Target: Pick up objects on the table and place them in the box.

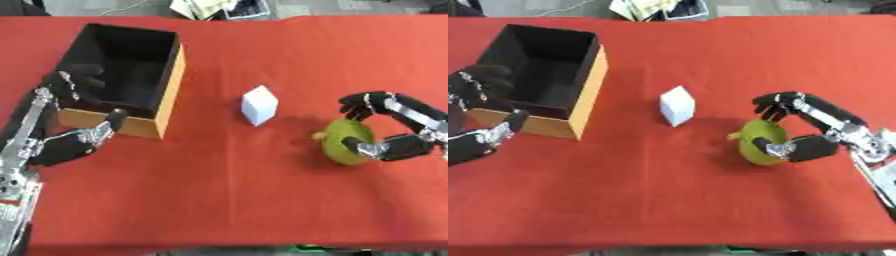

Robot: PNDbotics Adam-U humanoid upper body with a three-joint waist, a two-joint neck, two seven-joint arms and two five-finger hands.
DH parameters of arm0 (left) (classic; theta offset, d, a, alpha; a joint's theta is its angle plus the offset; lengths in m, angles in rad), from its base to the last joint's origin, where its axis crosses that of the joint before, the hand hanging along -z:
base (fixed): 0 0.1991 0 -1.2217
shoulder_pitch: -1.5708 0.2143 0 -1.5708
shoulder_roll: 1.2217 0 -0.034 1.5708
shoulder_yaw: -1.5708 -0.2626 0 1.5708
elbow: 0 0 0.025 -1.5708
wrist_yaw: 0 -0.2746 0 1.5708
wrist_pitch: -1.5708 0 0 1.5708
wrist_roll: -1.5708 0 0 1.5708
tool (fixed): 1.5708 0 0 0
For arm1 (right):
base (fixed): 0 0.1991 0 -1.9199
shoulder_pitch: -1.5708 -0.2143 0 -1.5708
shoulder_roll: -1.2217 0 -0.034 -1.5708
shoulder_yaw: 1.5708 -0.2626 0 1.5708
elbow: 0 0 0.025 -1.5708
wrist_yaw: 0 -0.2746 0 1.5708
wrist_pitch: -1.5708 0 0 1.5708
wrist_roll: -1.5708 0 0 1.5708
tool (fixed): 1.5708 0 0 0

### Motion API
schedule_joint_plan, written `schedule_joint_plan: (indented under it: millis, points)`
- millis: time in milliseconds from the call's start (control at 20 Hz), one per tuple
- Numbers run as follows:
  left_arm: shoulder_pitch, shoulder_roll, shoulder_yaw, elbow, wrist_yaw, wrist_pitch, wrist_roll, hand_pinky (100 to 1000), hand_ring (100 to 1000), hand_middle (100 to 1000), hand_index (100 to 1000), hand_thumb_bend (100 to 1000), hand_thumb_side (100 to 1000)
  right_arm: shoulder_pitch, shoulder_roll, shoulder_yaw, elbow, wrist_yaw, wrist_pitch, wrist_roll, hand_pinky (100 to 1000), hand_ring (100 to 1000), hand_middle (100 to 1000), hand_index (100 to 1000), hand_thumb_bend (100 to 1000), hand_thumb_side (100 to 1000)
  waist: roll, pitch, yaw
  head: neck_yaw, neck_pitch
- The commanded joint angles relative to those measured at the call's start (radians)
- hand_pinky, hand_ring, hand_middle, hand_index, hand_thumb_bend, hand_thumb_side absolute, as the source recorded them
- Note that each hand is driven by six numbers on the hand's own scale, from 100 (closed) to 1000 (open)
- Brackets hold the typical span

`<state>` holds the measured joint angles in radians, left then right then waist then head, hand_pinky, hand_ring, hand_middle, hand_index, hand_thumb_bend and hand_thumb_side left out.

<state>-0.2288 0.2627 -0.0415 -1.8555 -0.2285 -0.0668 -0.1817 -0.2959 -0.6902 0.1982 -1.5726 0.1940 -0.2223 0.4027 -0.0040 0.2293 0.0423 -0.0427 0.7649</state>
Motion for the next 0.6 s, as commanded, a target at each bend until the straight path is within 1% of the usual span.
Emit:
schedule_joint_plan:
  millis: [50,500,600]
  points:
    - [-0.005,0.023,-0.002,-0.010,0.001,-0.001,-0.002,619,748,763,828,493,310,-0.017,-0.038,-0.002,0.009,0.028,-0.004,0.022,722,744,753,891,335,355,-0.003,-0.018,0.001,-0.001,0.005]
    - [-0.005,0.024,-0.002,-0.011,0.000,-0.002,-0.003,620,749,764,828,491,311,-0.023,-0.052,0.000,0.038,0.114,-0.021,0.057,732,749,757,892,333,345,-0.003,-0.021,0.003,-0.001,0.005]
    - [-0.005,0.024,-0.002,-0.010,0.000,-0.001,-0.003,620,749,763,828,491,311,-0.021,-0.054,-0.001,0.039,0.129,-0.027,0.062,731,746,752,879,318,321,-0.003,-0.021,0.003,-0.001,0.005]
